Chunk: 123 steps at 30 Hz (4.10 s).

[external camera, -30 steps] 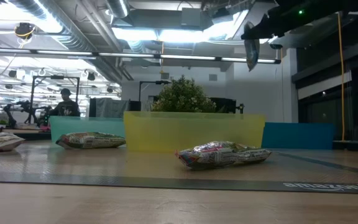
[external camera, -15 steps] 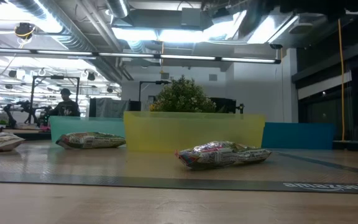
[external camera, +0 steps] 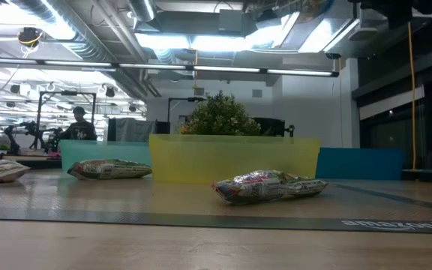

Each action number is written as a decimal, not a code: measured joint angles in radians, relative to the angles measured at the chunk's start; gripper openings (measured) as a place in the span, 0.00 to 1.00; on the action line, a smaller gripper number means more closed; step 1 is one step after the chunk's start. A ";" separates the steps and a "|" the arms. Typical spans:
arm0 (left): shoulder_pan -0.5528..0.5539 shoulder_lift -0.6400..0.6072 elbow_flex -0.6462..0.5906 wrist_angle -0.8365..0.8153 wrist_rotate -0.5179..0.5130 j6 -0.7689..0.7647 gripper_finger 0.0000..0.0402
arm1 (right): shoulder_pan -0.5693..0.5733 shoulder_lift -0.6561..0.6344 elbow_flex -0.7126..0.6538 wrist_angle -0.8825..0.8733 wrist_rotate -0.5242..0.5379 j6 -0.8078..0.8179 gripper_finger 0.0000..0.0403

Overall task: Pick and place Granola Bars by type
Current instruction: Put the orange granola bar into the green bin

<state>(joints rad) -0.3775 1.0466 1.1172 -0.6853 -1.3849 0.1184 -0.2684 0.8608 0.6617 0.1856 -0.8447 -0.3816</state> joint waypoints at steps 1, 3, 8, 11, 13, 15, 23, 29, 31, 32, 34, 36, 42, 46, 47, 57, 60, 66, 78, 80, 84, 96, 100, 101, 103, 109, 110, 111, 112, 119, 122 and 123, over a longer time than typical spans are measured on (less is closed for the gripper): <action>0.000 0.000 0.000 0.000 0.000 0.000 0.39 | 0.000 0.000 0.000 0.000 -0.011 -0.005 0.20; 0.000 0.000 0.000 0.000 0.000 0.006 0.39 | 0.000 0.000 0.000 0.001 -0.046 -0.014 0.20; 0.000 0.000 0.000 0.000 0.000 0.016 0.38 | 0.000 0.000 0.000 0.007 -0.149 -0.029 0.20; 0.000 0.000 0.000 0.000 0.000 0.016 0.38 | 0.000 0.000 0.000 0.006 -0.152 -0.032 0.20; 0.000 0.000 0.000 0.000 0.000 0.016 0.38 | 0.000 0.000 0.000 0.006 -0.153 -0.042 0.20; 0.000 0.000 0.000 0.000 0.000 0.016 0.38 | 0.000 0.000 0.000 0.005 -0.155 -0.045 0.20; 0.000 0.000 0.000 0.000 0.000 0.016 0.37 | 0.000 0.000 0.000 -0.003 -0.210 -0.064 0.20; 0.000 0.000 0.000 0.000 0.000 0.016 0.37 | 0.000 0.000 0.000 -0.011 -0.231 -0.069 0.20; 0.000 0.000 0.000 0.000 0.000 0.016 0.36 | 0.000 0.000 0.000 -0.012 -0.231 -0.069 0.20; 0.000 0.000 0.000 0.000 0.000 0.016 0.36 | 0.000 0.000 0.000 -0.012 -0.231 -0.069 0.20; 0.000 0.000 0.000 0.000 0.000 0.014 0.36 | 0.000 0.000 0.000 -0.019 -0.216 -0.069 0.20; 0.000 0.000 0.000 0.000 0.000 0.011 0.36 | 0.000 0.000 0.000 -0.034 -0.183 -0.070 0.20; 0.000 0.000 0.000 0.000 0.016 0.024 0.36 | 0.000 0.001 0.000 -0.063 -0.143 -0.117 0.20; 0.004 0.000 0.000 0.000 0.128 0.013 0.36 | 0.000 0.001 0.000 -0.067 -0.091 -0.121 0.20; 0.014 0.000 0.000 0.001 0.163 0.011 0.36 | 0.000 0.002 0.000 -0.068 -0.058 -0.121 0.20; 0.163 0.027 0.000 0.030 0.472 -0.007 0.41 | 0.000 0.088 0.000 -0.051 0.144 -0.126 0.20; 0.195 0.058 0.000 0.080 0.482 0.055 0.44 | 0.000 0.127 0.000 -0.002 0.145 -0.126 0.20; 0.246 0.115 0.000 0.249 0.586 0.171 0.55 | 0.000 0.208 0.000 0.118 0.145 -0.124 0.20; 0.304 0.222 0.000 0.430 0.803 0.213 0.73 | 0.000 0.315 0.000 0.352 0.144 -0.123 0.20; 0.310 0.243 0.000 0.462 0.834 0.223 0.73 | 0.000 0.330 0.000 0.383 0.136 -0.124 0.20; 0.323 0.272 0.000 0.517 0.870 0.238 0.73 | 0.000 0.351 0.000 0.435 0.087 -0.127 0.20; 0.340 0.294 0.000 0.556 0.994 0.225 0.73 | 0.000 0.412 0.000 0.573 0.030 -0.128 0.20; 0.343 0.294 0.000 0.556 1.000 0.219 0.73 | 0.000 0.441 0.021 0.572 0.030 -0.128 0.20; 0.344 0.294 0.000 0.556 1.007 0.217 0.73 | 0.000 0.451 0.031 0.574 0.029 -0.128 0.20; 0.343 0.294 0.000 0.557 1.036 0.208 0.73 | 0.000 0.471 0.049 0.572 0.029 -0.128 0.20; 0.341 0.294 0.000 0.557 1.076 0.191 0.73 | -0.002 0.526 0.116 0.545 -0.030 -0.128 0.20; 0.340 0.294 0.000 0.557 1.076 0.190 0.73 | -0.001 0.535 0.125 0.543 -0.036 -0.128 0.20; 0.339 0.294 0.000 0.557 1.076 0.190 0.73 | -0.002 0.543 0.133 0.543 -0.039 -0.129 0.20; 0.339 0.294 0.000 0.557 1.080 0.188 0.73 | -0.004 0.551 0.141 0.543 -0.041 -0.129 0.20; 0.337 0.294 0.000 0.555 1.151 0.156 0.73 | -0.018 0.576 0.195 0.526 -0.048 -0.159 0.20; 0.338 0.294 0.000 0.555 1.148 0.156 0.73 | -0.016 0.579 0.212 0.523 -0.063 -0.178 0.20; 0.338 0.294 0.000 0.555 1.147 0.156 0.73 | -0.015 0.579 0.218 0.523 -0.075 -0.182 0.20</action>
<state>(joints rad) -0.0399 1.3411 1.1175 -0.1303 -0.2375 0.2745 -0.2829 1.4403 0.8795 0.7088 -0.9196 -0.5634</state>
